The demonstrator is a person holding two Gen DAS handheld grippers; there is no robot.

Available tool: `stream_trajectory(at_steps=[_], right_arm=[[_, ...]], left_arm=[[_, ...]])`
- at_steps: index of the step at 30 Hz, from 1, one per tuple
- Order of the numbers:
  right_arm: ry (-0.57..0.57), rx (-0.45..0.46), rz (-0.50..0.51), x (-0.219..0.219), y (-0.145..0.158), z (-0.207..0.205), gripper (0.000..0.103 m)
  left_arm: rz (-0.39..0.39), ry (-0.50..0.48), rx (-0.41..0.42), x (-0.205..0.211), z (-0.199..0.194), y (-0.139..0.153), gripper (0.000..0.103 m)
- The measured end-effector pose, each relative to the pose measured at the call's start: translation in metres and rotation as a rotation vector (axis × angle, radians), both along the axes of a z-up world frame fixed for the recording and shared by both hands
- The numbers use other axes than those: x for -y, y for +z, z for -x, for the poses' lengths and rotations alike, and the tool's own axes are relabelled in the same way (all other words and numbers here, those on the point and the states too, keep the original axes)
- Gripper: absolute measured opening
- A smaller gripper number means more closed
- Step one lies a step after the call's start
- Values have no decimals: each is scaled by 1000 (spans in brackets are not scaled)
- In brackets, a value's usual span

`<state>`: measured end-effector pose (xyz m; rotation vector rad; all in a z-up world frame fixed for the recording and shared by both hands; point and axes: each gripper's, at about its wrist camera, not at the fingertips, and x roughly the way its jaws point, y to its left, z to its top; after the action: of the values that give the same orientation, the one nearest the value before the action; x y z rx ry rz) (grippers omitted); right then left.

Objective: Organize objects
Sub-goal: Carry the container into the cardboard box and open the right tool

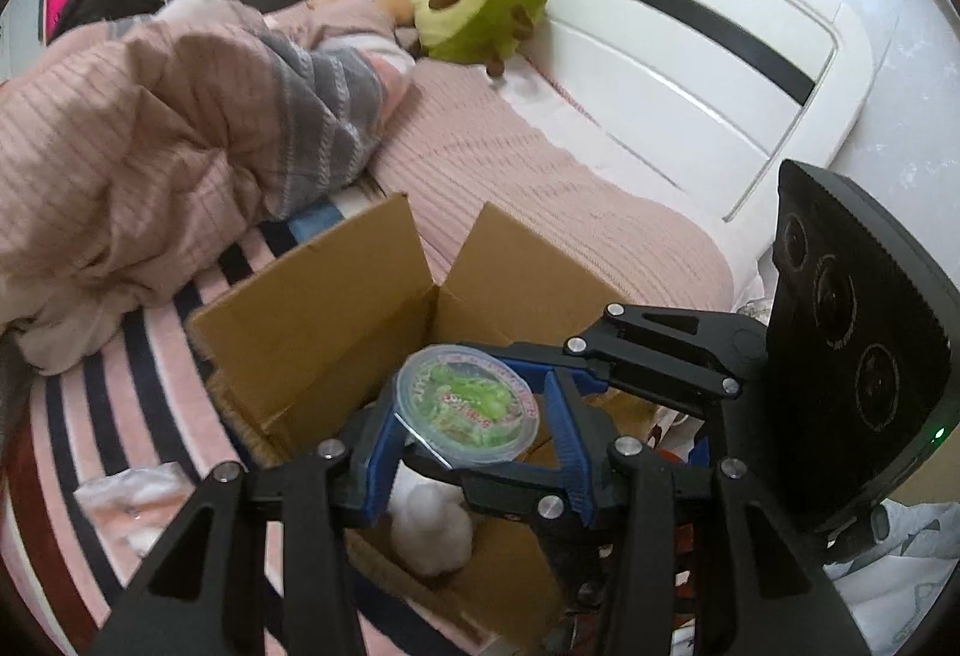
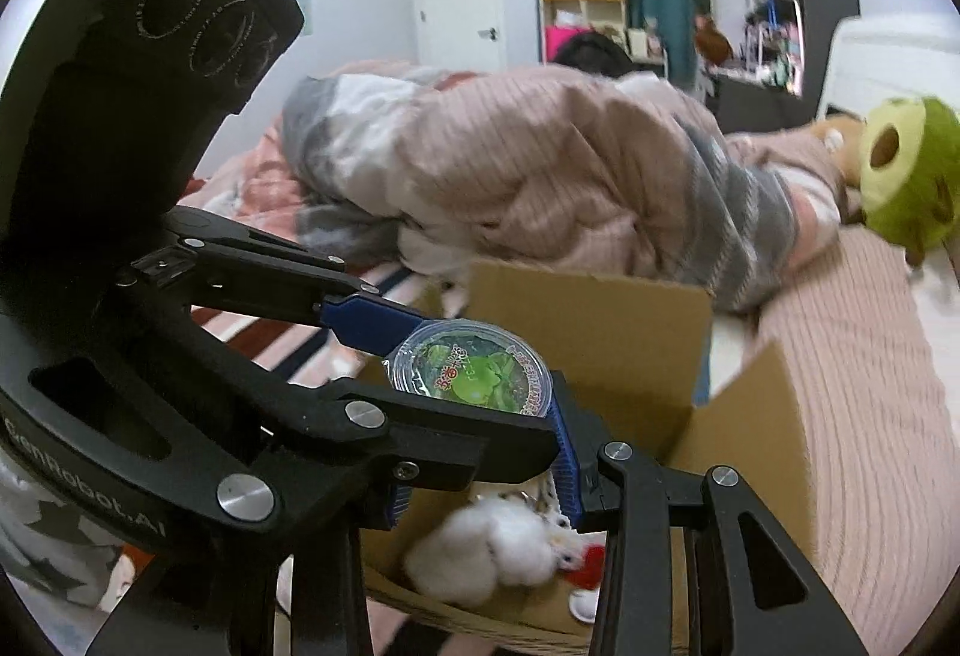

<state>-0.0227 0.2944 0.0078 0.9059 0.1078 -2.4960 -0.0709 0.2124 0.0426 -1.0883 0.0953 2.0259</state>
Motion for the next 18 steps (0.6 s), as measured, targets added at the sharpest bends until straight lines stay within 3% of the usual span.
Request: stream_trajectory(at_steps=[9, 11, 13, 18], right_arm=[[-13, 83, -27, -2, -14, 13, 35], [-23, 86, -45, -2, -15, 13, 36], [-31, 88, -53, -1, -14, 13, 48], [-53, 57, -64, -1, -5, 3, 49]], left_arm=[[54, 8, 47, -8, 12, -13, 43], [66, 18, 39, -7, 11, -11, 50], [61, 30, 27, -3, 9, -7, 63], [39, 65, -29, 14, -1, 12, 76]])
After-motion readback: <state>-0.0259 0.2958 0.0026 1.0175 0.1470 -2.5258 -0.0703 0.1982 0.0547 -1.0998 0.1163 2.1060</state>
